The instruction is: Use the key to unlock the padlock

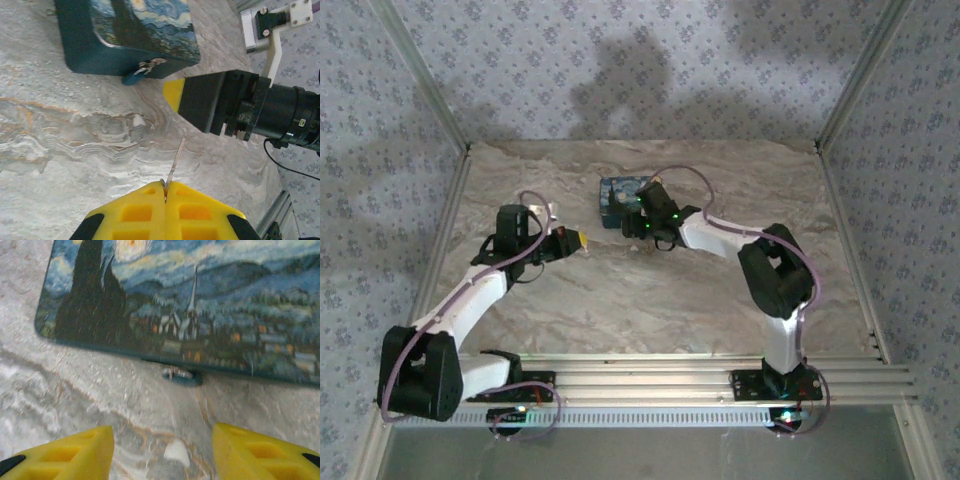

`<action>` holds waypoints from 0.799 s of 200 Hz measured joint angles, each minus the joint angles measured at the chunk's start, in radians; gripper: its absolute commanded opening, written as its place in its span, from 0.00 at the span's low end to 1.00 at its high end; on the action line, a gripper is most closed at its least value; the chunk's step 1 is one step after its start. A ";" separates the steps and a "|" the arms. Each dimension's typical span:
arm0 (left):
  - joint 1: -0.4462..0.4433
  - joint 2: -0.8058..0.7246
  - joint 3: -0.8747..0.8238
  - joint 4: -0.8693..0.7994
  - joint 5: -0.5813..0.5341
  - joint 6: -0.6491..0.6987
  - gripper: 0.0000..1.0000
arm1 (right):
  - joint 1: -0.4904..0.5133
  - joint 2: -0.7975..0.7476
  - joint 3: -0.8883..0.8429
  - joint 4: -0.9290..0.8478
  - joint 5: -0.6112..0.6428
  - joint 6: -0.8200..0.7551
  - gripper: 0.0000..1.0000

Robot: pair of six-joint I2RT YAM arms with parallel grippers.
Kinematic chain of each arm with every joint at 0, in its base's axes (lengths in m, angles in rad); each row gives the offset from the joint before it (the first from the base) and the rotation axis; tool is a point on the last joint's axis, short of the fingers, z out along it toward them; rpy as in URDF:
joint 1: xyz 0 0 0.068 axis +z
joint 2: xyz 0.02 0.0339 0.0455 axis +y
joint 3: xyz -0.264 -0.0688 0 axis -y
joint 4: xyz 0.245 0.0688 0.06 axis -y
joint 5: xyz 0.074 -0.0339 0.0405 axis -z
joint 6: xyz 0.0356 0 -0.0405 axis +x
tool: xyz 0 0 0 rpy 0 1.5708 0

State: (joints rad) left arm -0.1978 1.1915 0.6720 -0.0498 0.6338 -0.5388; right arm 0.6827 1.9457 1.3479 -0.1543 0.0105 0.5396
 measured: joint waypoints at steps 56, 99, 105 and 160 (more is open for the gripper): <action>0.052 0.078 0.008 -0.003 0.002 0.023 0.00 | 0.018 0.121 0.094 0.006 0.145 0.026 0.57; 0.054 0.088 0.008 -0.002 0.005 0.023 0.00 | 0.058 0.156 0.113 0.003 0.266 0.039 0.56; 0.054 0.088 0.008 -0.002 0.005 0.023 0.00 | 0.062 0.156 0.114 0.004 0.276 0.041 0.55; 0.054 0.088 0.008 0.000 0.005 0.023 0.00 | 0.066 0.206 0.150 0.003 0.319 0.060 0.49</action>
State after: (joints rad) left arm -0.1440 1.2793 0.6796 -0.0494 0.6384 -0.5159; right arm 0.7486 2.1517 1.4975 -0.1509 0.3290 0.5995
